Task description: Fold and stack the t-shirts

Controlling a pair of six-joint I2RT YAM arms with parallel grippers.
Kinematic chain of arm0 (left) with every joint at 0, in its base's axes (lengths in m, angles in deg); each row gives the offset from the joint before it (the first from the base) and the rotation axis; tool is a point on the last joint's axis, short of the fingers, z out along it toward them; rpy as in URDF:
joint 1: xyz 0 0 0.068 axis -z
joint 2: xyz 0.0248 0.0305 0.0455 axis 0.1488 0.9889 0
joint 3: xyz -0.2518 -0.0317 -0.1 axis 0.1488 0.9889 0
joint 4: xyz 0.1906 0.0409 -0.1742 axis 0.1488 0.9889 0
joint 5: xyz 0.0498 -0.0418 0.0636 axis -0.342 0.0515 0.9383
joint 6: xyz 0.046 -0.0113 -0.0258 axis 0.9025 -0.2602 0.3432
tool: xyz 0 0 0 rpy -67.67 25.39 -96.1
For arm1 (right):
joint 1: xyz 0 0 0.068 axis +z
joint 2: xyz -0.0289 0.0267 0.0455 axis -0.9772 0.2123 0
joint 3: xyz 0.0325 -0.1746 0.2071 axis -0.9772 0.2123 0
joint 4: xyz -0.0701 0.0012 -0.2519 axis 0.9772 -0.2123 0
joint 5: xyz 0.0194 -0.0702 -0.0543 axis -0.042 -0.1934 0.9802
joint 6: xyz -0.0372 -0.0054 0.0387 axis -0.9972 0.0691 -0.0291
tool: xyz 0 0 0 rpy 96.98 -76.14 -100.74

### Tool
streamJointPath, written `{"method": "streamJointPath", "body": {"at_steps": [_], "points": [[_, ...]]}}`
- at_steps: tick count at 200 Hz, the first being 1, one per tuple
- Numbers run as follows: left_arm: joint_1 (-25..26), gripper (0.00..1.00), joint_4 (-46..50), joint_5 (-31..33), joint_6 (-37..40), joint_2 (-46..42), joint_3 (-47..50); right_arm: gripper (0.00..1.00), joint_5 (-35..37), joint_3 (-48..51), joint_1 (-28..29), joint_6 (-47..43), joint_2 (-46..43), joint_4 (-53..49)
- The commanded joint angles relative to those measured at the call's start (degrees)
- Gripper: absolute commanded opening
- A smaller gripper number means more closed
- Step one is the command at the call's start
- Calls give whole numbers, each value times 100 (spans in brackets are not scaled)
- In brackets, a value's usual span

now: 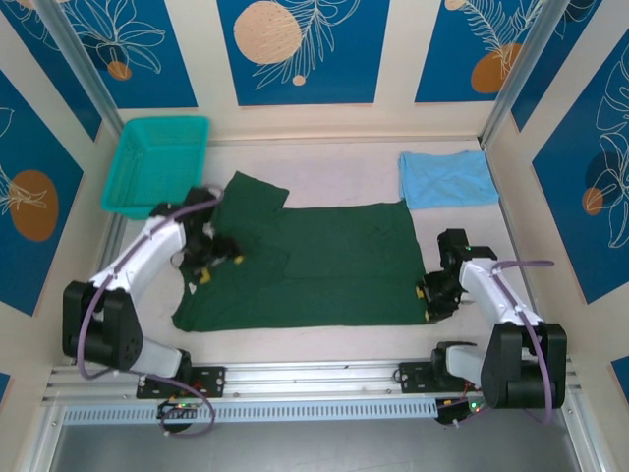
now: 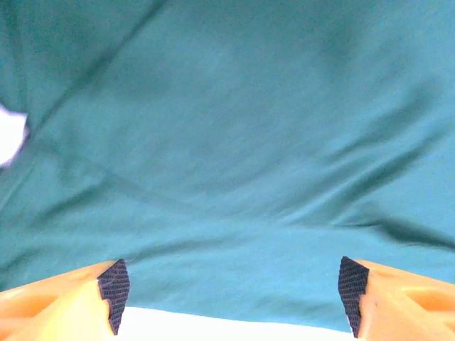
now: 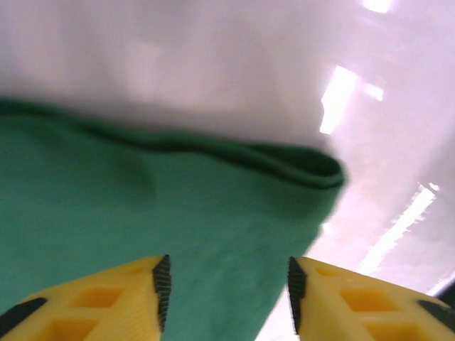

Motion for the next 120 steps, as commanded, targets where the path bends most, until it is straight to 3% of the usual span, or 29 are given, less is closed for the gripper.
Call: {"method": "streamJointPath", "body": {"at_steps": [1,42,81,96,120], "points": [[-123,79,234,99,620,904,-1587,59,167,-496,-35,-822,-137,462],[-147,75,560,552,1256,3436,-5159,64,-557,-1230,-44,-2135,368,1799],[-151,73,481,1581,1903,5633,-7963,64,-874,-1915,-35,-2856,1264,2409],[-168,72,280,1976,2146,6237,-8555,64,-872,-2137,-50,-3112,1473,2532],[-267,71,-267,2184,2420,6648,-8584,63,-1020,-2378,-122,-3442,1716,2719]]}}
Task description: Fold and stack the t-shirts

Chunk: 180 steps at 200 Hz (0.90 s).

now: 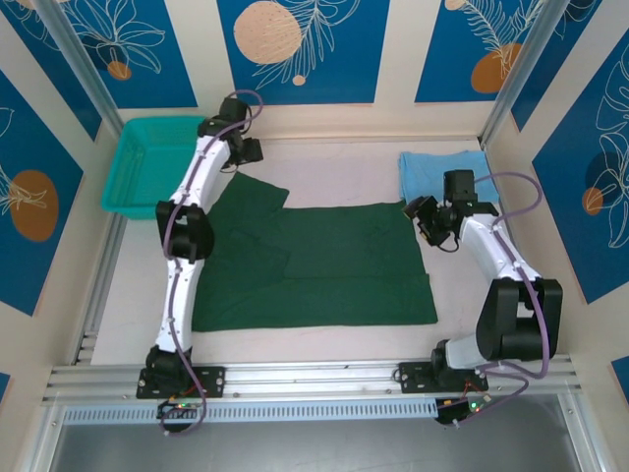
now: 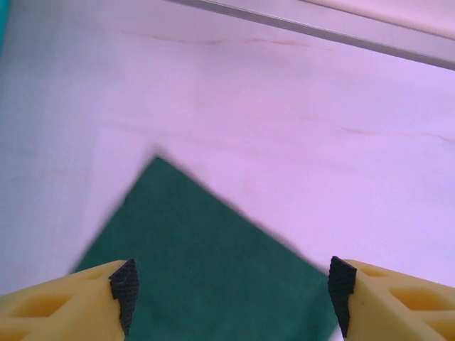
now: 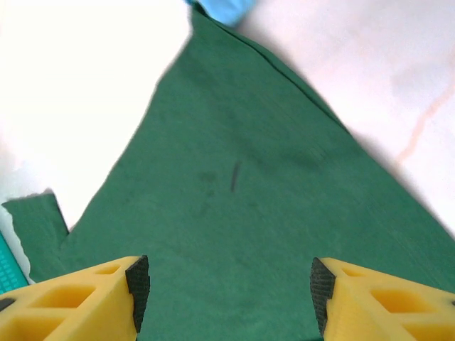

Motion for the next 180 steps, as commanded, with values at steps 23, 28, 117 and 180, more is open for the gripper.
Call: {"method": "streamJointPath", "body": {"at_steps": [23,28,117,180], "points": [[-259,70,-649,313,782,591,-270,62,-422,-502,-167,-801,335,311],[-258,70,-731,216,839,634,-277,62,-462,-509,-176,-832,365,328],[-365,62,-1036,-394,876,1073,-334,61,-639,-418,-345,-792,701,477],[-425,60,-956,-374,672,1116,-334,60,-677,-635,-354,-705,841,414]]}}
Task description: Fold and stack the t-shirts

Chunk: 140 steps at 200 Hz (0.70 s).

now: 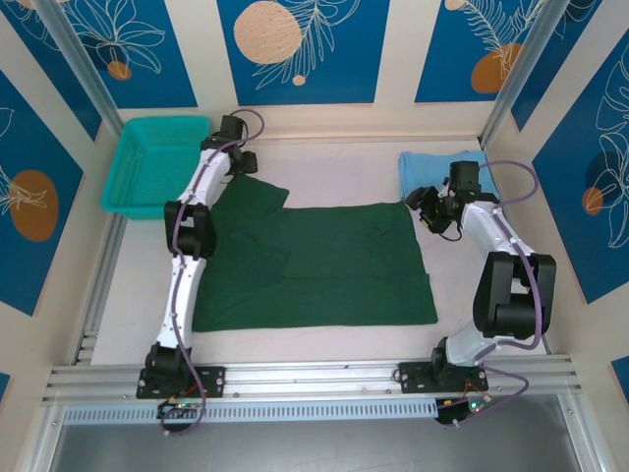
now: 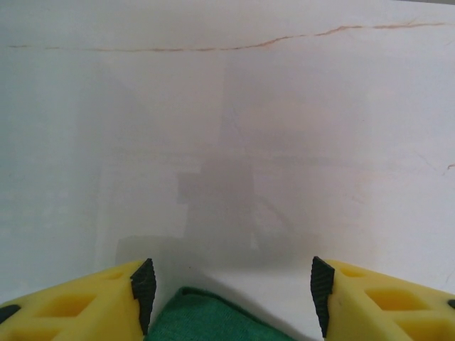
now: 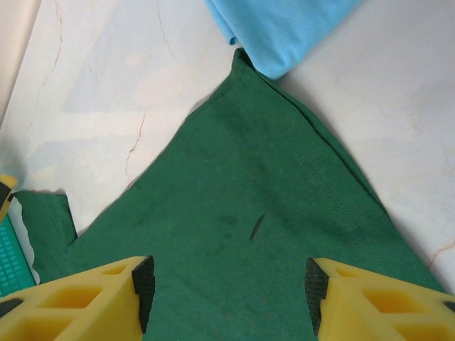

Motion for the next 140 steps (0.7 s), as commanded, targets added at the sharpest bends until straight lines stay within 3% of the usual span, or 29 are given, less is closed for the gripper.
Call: {"method": "streamJointPath", "body": {"at_steps": [1,83,140], "points": [[-118,60,56,-123,-133,135,-179,60,-126,-244,-26,-9,64,-17],[-166,49,171,-126,-327,214,-178,60,-91,-487,-103,-23,215,-131],[-169,49,331,-124,-420,271,-178,59,-104,-667,-136,-17,358,-137]]}}
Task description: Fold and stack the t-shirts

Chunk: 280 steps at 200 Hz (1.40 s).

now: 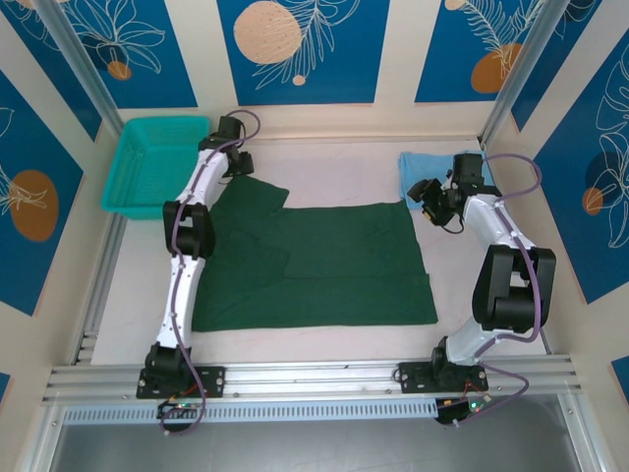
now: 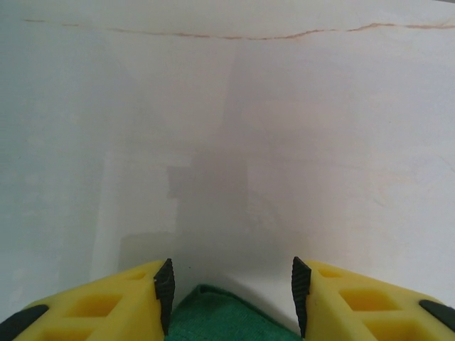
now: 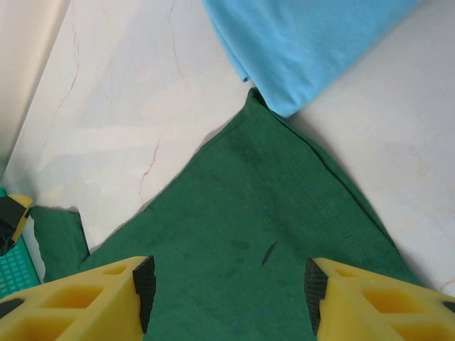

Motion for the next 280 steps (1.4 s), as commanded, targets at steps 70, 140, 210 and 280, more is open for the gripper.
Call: {"method": "streamJointPath", "body": {"at_steps": [70,140,210,280], "points": [[-104,34,139,-89,-89,234,-170,59,-84,-256,-53,-16,141,-135],[-94,7,107,-233,-15,182,-170,58,449,-1010,56,-773,1200,-651],[-60,0,158,-445,65,-77,-149,53,997,-2271,445,-1019,2410,-1089],[266,0,-98,-525,-7,-1139,756,45,1564,-2851,712,-934,3026,-1342]]}}
